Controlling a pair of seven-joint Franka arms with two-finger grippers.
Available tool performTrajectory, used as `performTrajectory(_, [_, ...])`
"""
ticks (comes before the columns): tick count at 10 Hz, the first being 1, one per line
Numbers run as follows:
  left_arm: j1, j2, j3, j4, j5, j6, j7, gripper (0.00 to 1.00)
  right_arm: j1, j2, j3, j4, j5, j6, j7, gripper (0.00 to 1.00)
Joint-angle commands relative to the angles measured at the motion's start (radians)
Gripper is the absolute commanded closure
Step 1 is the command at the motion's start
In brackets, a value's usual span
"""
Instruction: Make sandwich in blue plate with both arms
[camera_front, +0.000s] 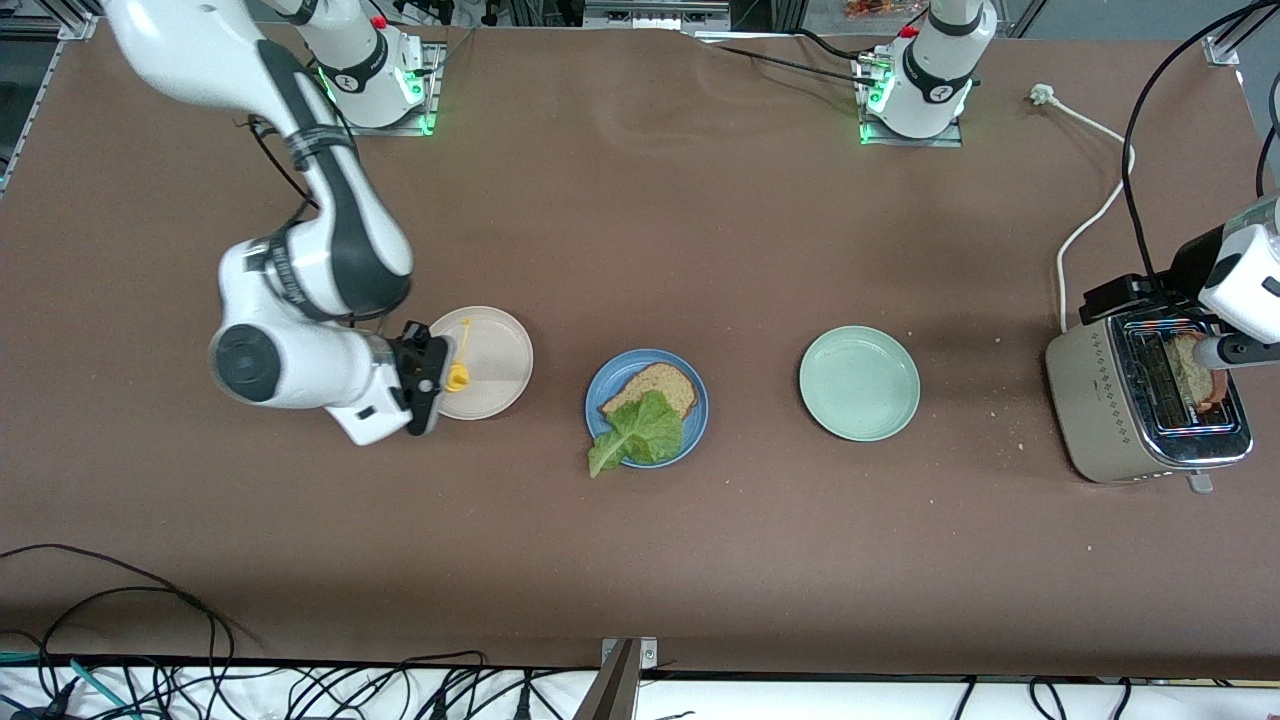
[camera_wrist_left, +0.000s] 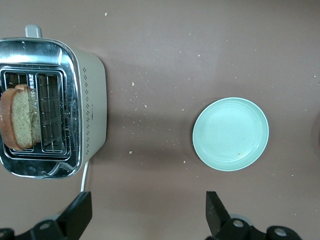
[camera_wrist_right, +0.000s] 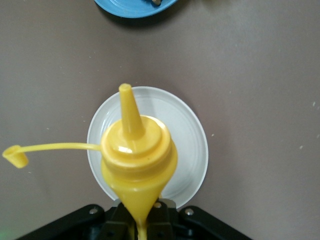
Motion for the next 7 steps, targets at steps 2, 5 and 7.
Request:
performTrajectory(2, [-0.003,0.003,-0.001,0.014,0.026,-0.018,0.012,0.00,0.214,0.080,-0.103,0.136,-0.197,-0.037,0.045,1.00])
performTrajectory(5, [0.000,0.006,-0.001,0.012,0.027,-0.018,0.016,0.00,0.513,0.236,-0.359,0.339,-0.334,-0.180,0.038,1.00])
performTrajectory(7, [0.000,0.012,-0.001,0.012,0.032,-0.016,0.018,0.00,0.631,0.283,-0.406,0.363,-0.508,-0.226,0.036,1.00])
